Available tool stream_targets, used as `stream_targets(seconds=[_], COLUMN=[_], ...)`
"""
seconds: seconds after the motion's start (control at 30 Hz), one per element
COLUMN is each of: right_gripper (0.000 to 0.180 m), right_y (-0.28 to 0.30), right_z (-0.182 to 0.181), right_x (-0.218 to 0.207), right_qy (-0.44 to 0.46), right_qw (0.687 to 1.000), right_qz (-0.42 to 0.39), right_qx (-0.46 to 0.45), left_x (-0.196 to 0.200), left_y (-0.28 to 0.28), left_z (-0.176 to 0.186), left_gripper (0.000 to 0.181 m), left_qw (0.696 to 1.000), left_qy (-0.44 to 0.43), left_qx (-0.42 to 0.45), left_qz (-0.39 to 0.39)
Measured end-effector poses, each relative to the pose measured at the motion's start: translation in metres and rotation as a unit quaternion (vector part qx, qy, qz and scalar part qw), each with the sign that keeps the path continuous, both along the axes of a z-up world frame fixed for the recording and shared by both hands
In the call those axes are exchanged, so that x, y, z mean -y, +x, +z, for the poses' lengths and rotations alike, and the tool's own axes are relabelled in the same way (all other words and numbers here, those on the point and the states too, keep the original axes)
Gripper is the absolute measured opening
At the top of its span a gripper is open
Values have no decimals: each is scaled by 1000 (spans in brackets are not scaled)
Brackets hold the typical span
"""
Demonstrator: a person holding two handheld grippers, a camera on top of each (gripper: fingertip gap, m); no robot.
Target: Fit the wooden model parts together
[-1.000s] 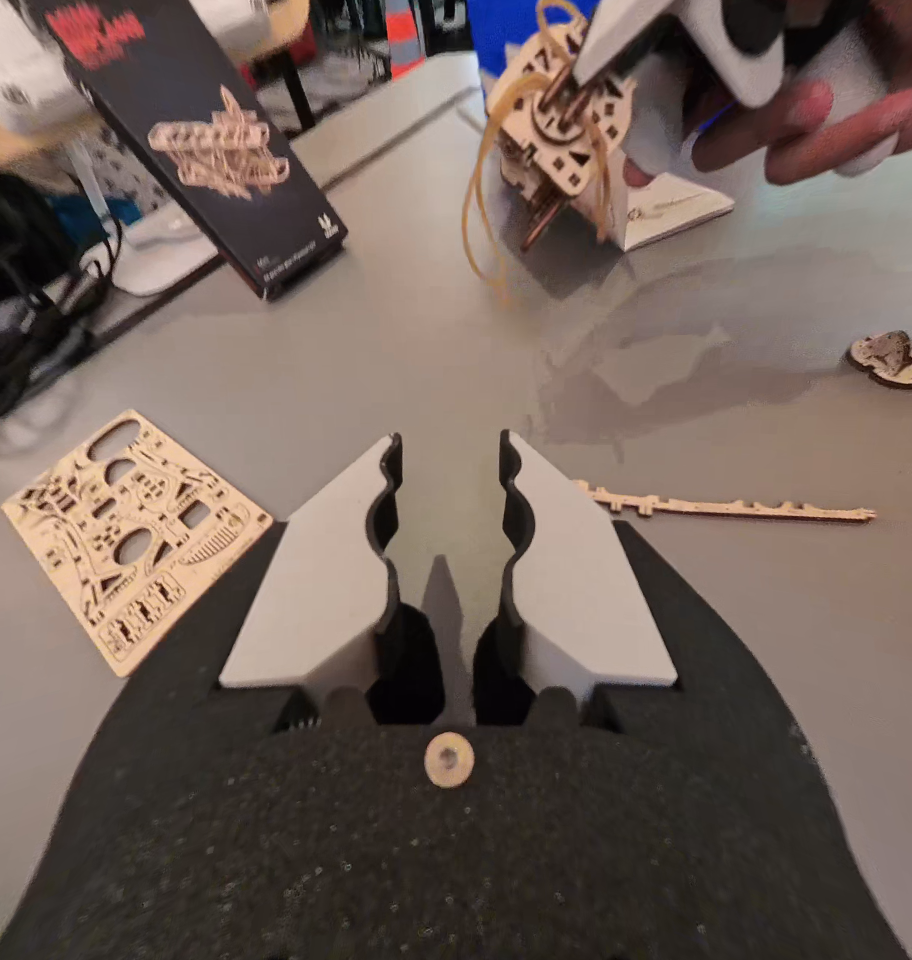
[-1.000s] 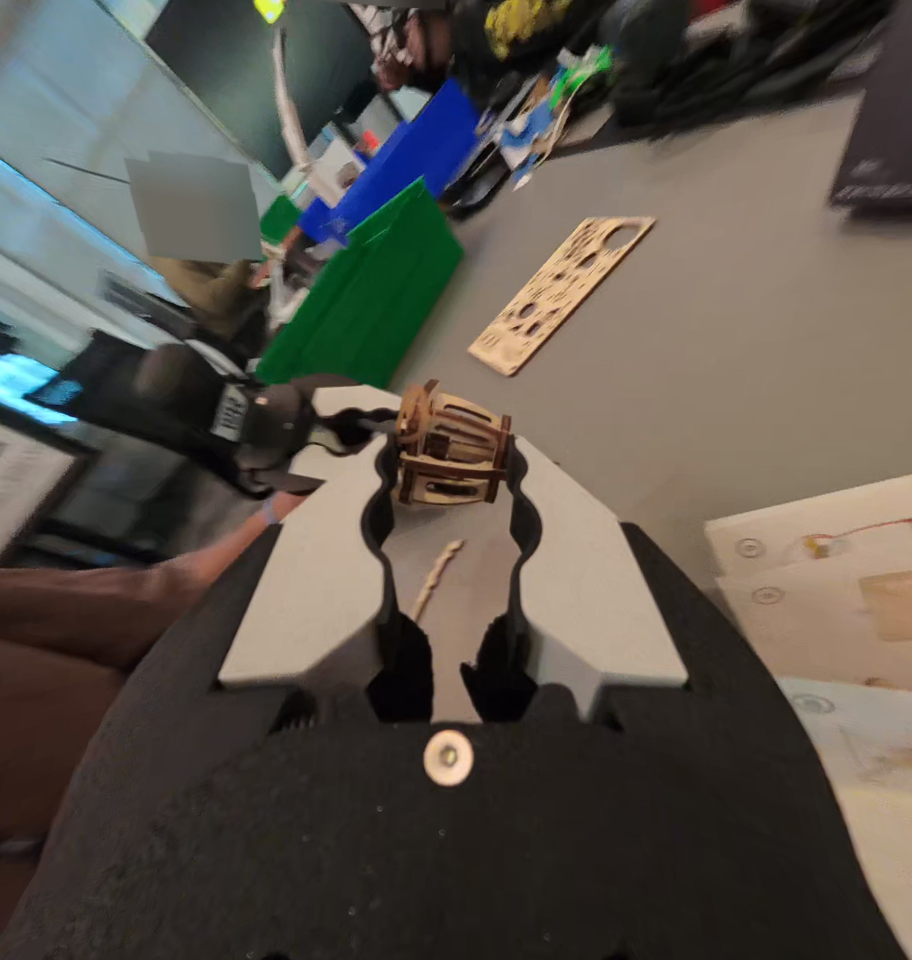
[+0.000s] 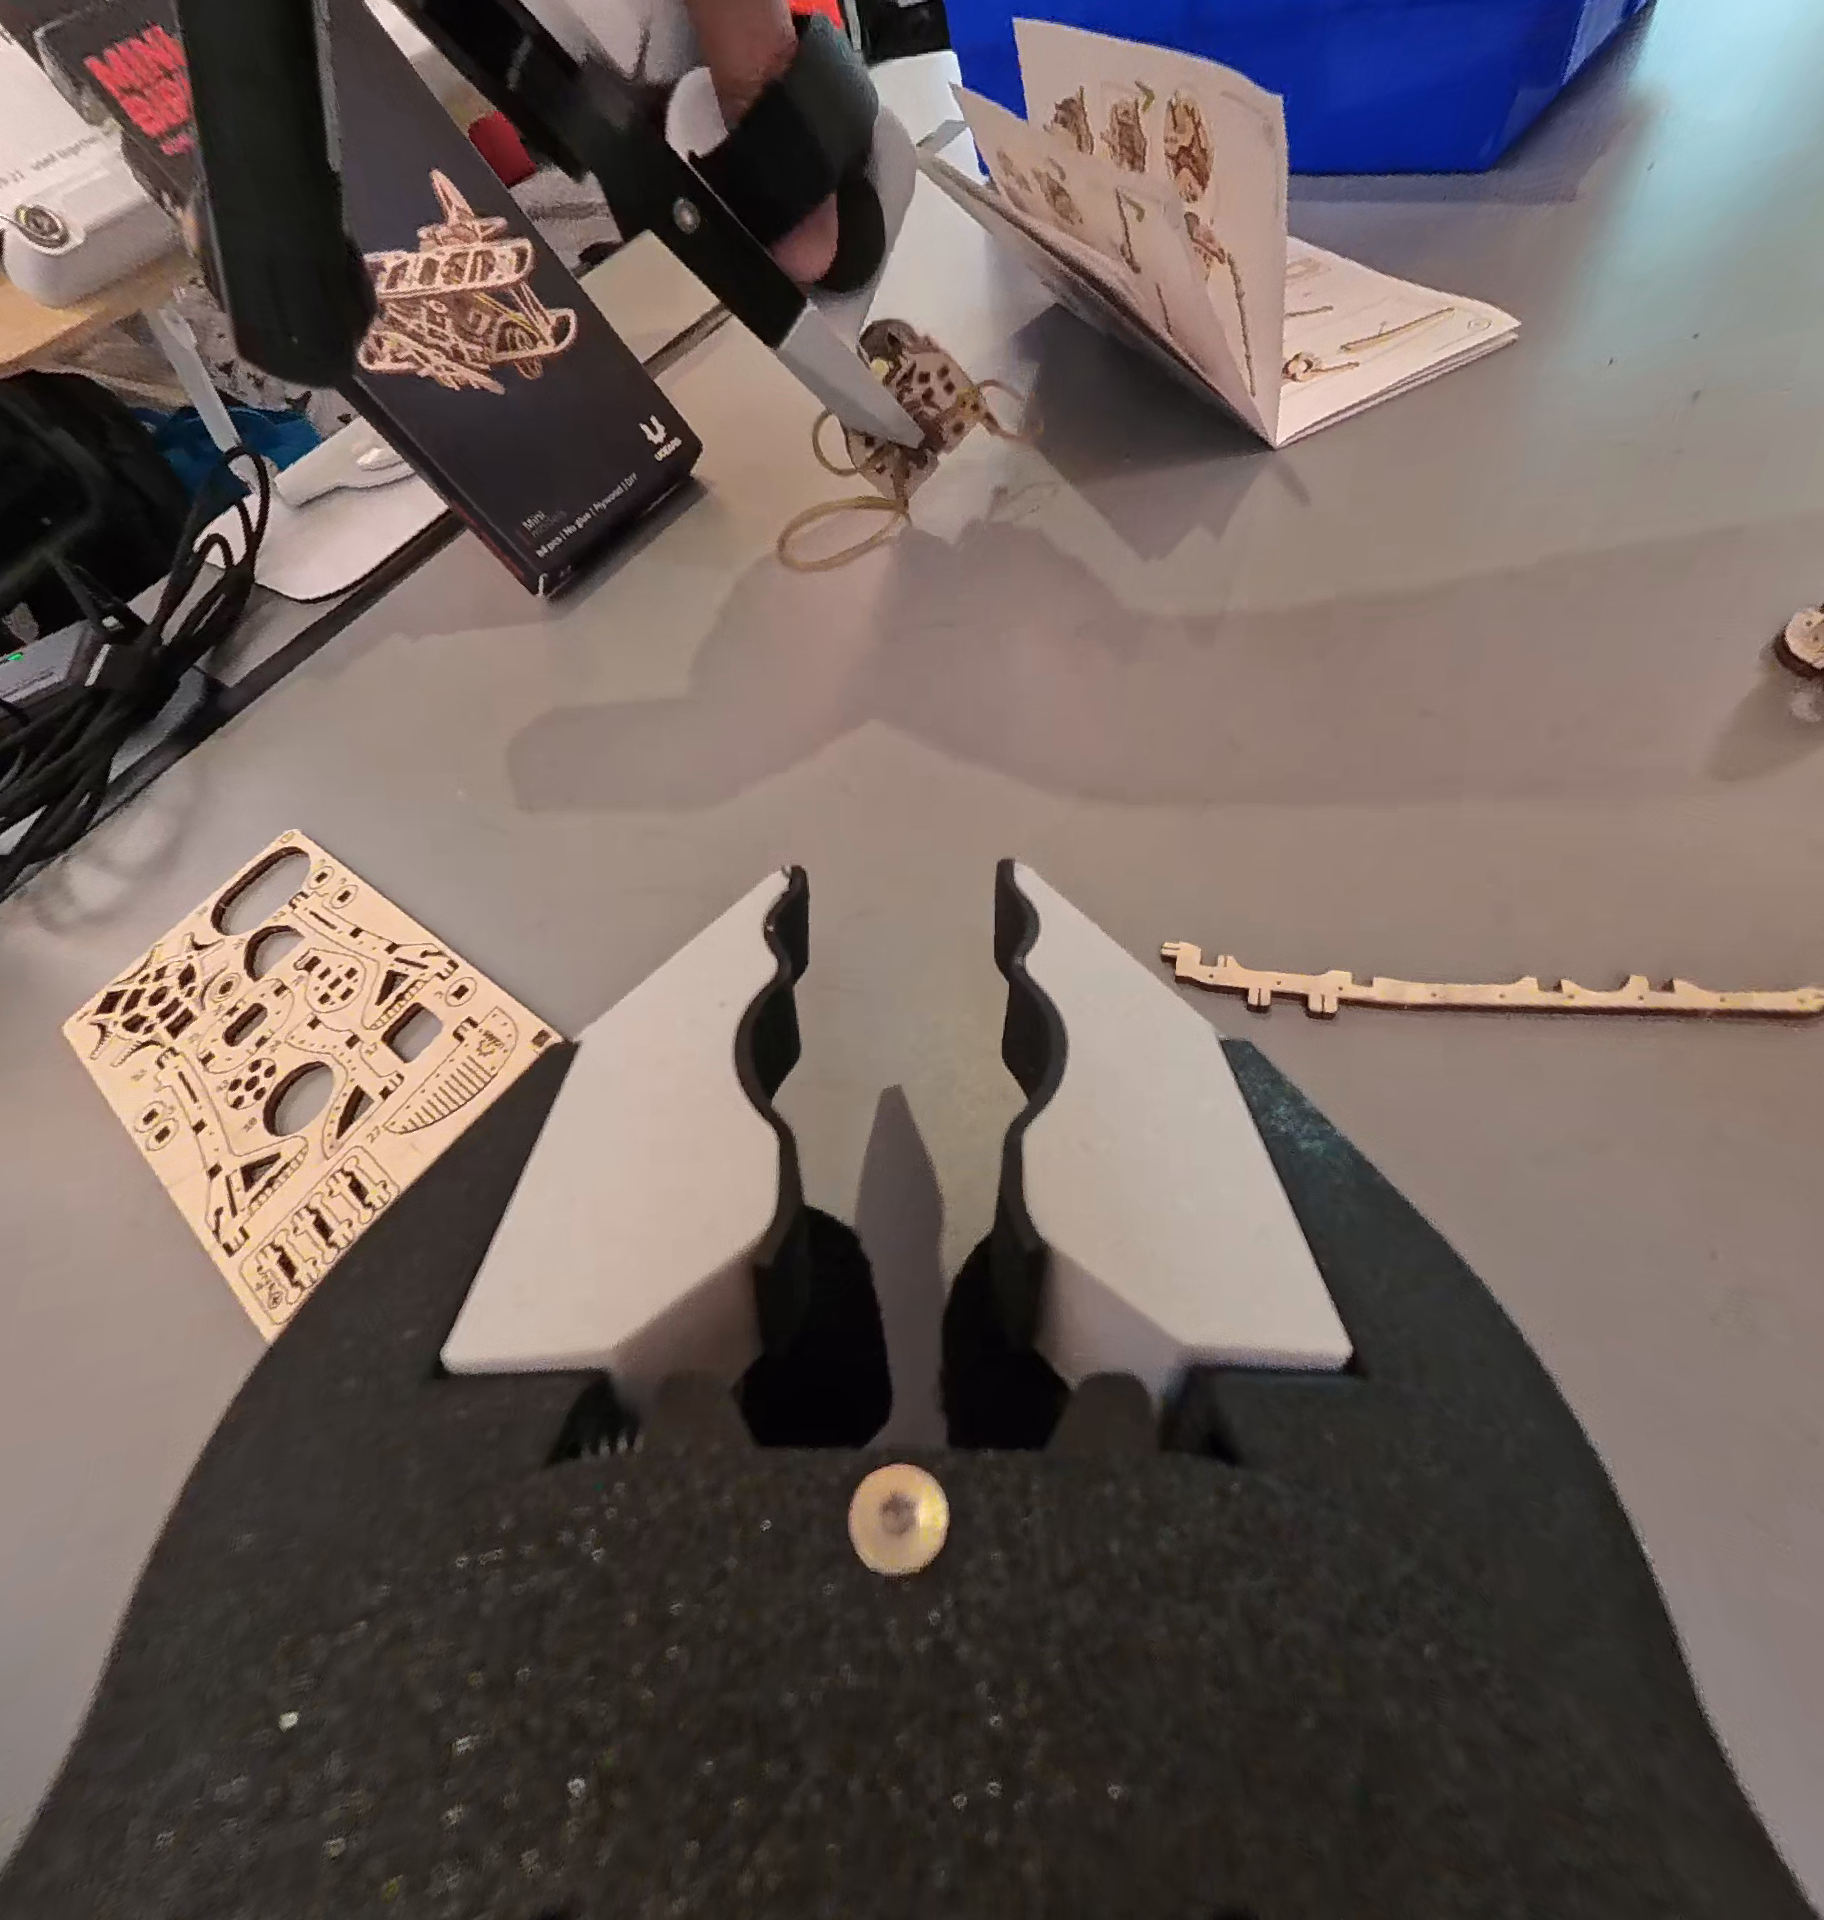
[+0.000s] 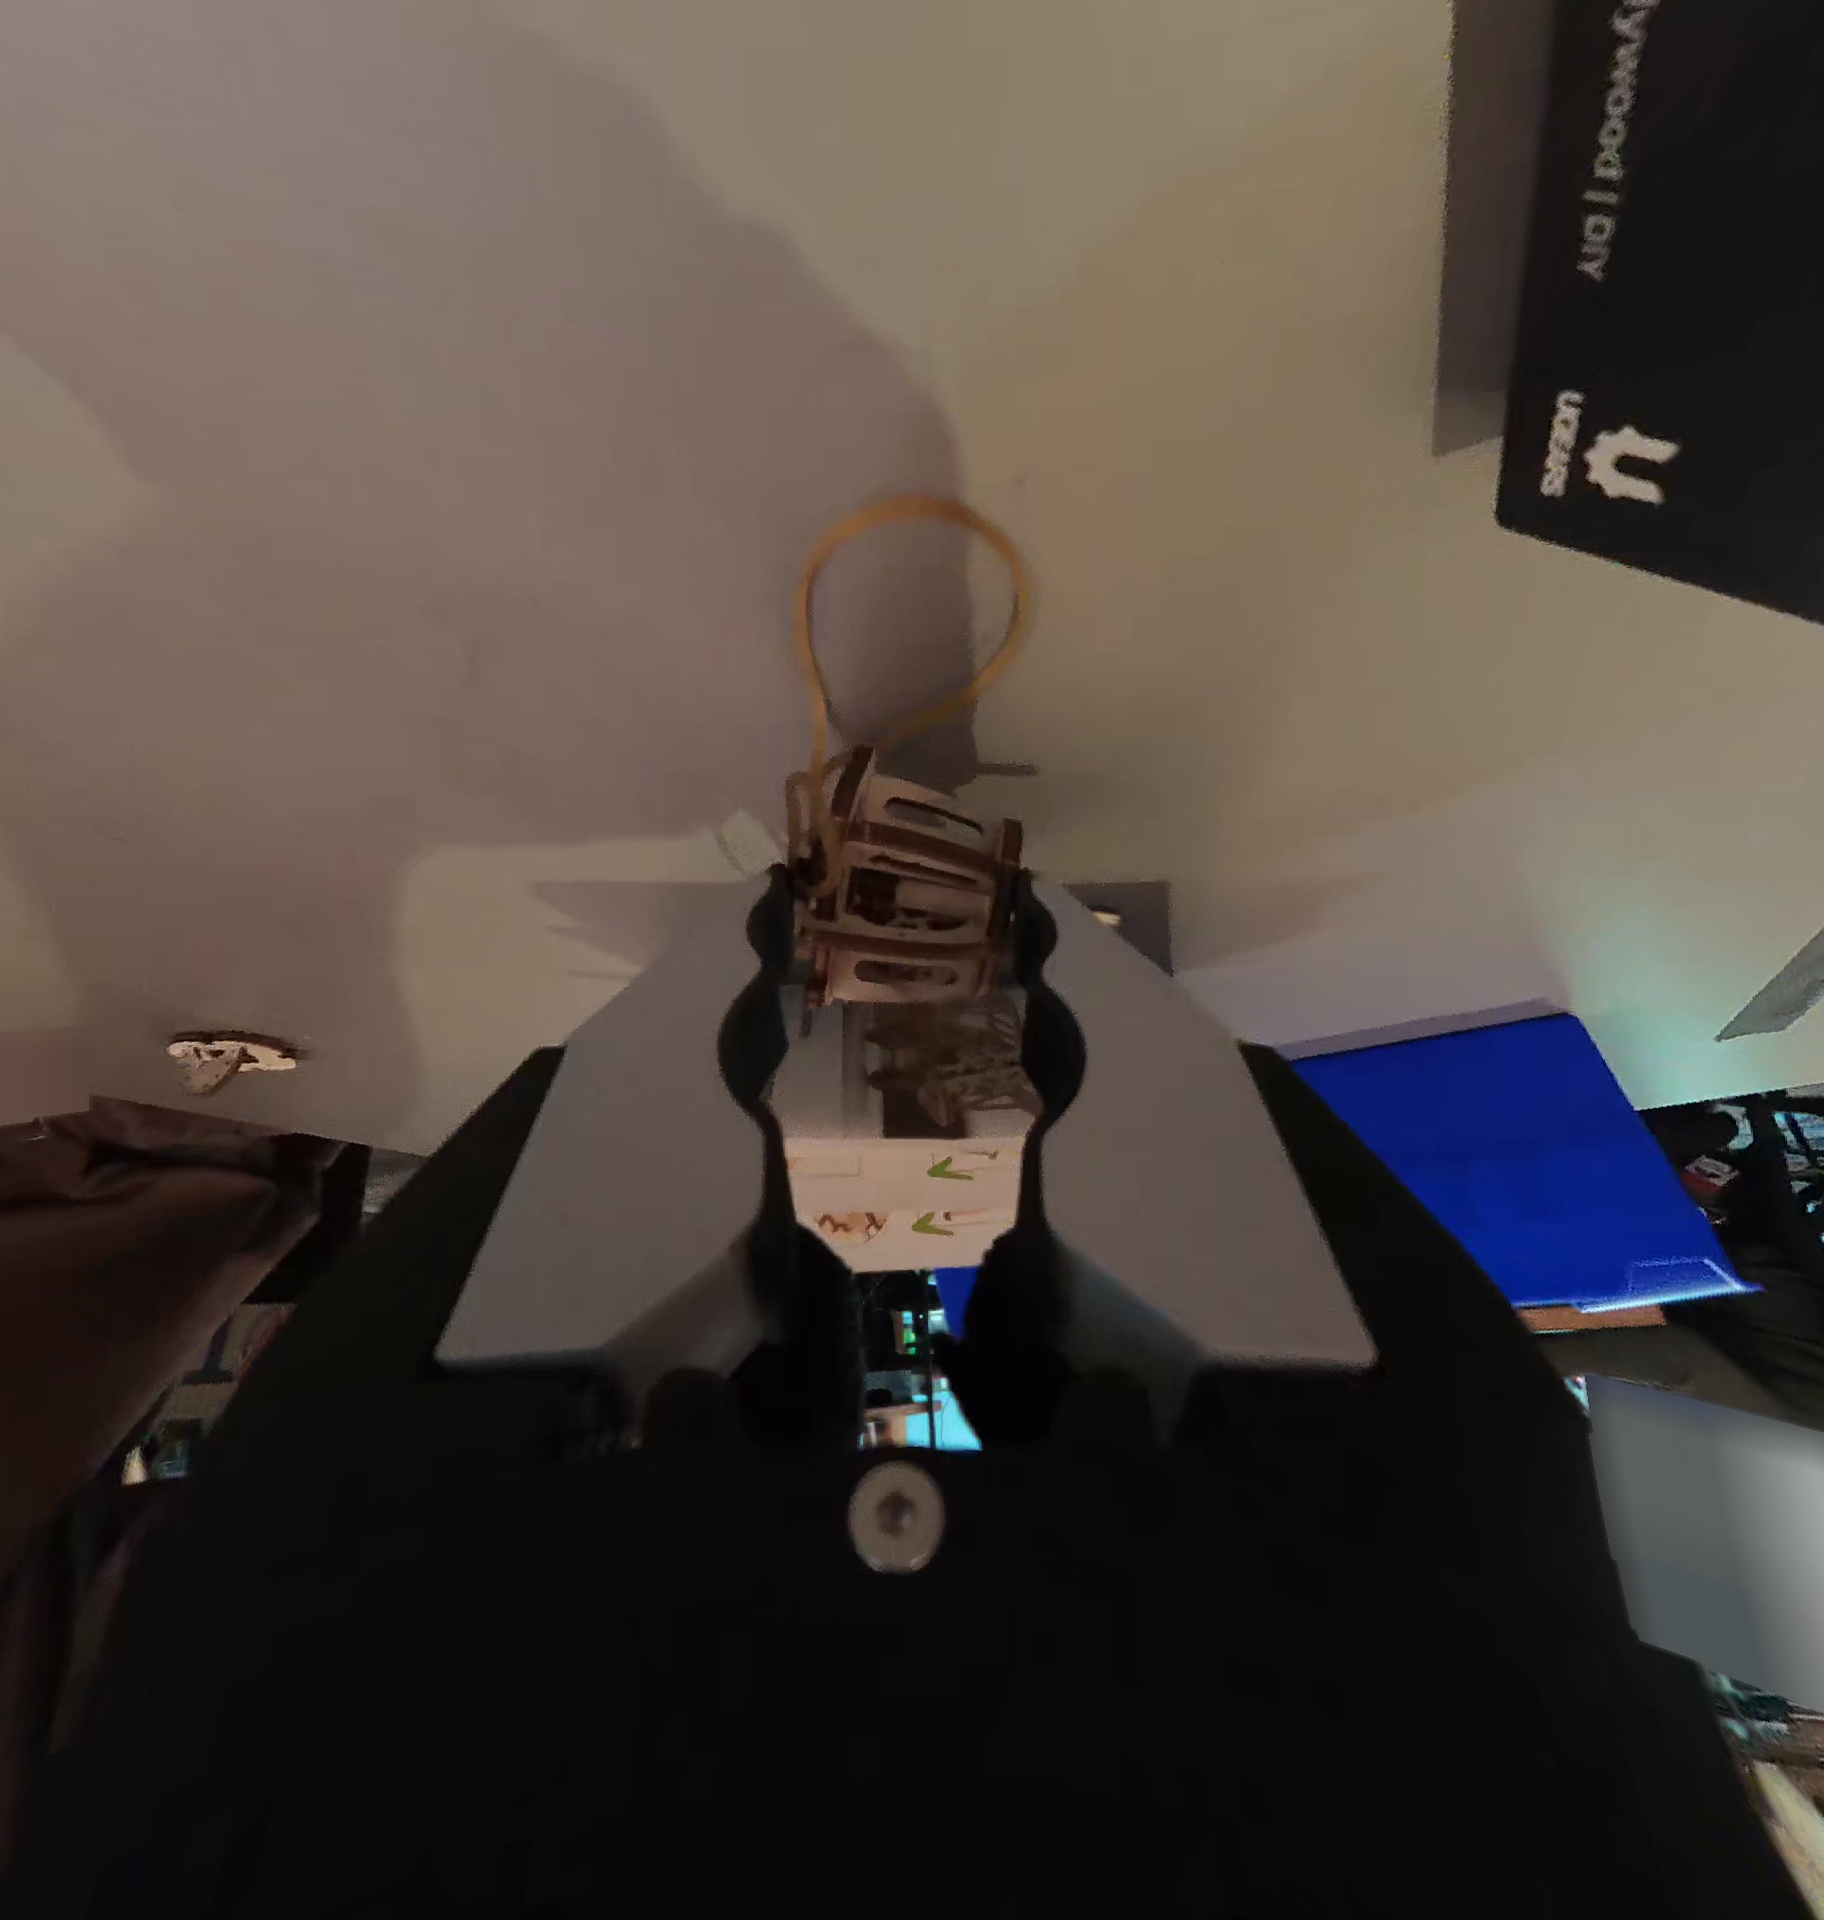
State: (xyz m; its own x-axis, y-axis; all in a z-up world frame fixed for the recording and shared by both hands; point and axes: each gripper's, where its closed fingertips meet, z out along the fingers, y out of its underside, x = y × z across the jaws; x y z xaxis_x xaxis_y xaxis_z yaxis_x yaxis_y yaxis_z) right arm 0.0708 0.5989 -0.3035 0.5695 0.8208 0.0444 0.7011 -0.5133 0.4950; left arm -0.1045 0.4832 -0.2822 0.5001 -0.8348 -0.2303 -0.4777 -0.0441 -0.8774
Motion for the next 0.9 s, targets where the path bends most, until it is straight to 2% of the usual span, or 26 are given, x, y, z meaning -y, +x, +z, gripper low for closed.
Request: stream_targets(seconds=[0.23, 0.43, 0.53, 0.6, 0.67, 0.77, 0.83, 0.9], right_gripper=[44, 61, 67, 68, 67, 64, 63, 57], right_y=[5, 0, -8, -18, -31, -50, -49, -32], right_z=[-7, -5, 19, 51, 93, 144, 154, 139], right_x=[1, 1, -14, -20, -12, 64, 127, 170], right_qy=[-11, -2, 63, 127, 206, 219, 206, 234], right_qw=[1000, 998, 990, 975, 937, 844, 765, 706], right_qz=[-6, 4, 21, 25, 21, -13, -48, -75], right_qx=[-16, -68, -123, -182, -280, -490, -608, -664], left_x=[-1, -1, 0, 2, 3, 6, 9, 16], left_y=[0, -1, 0, 1, 2, 1, 2, 4], left_z=[-1, -2, -3, -3, -2, 2, 4, 4], left_gripper=[33, 33, 33, 33, 33, 33, 33, 30], left_qw=[1000, 1000, 1000, 1000, 1000, 1000, 999, 999], left_qy=[-2, 1, 7, 12, 18, 23, 24, 13], left_qx=[-2, -8, -14, -17, -15, -3, 4, 8], left_qz=[1, 2, -1, -6, -8, -14, -23, -42])
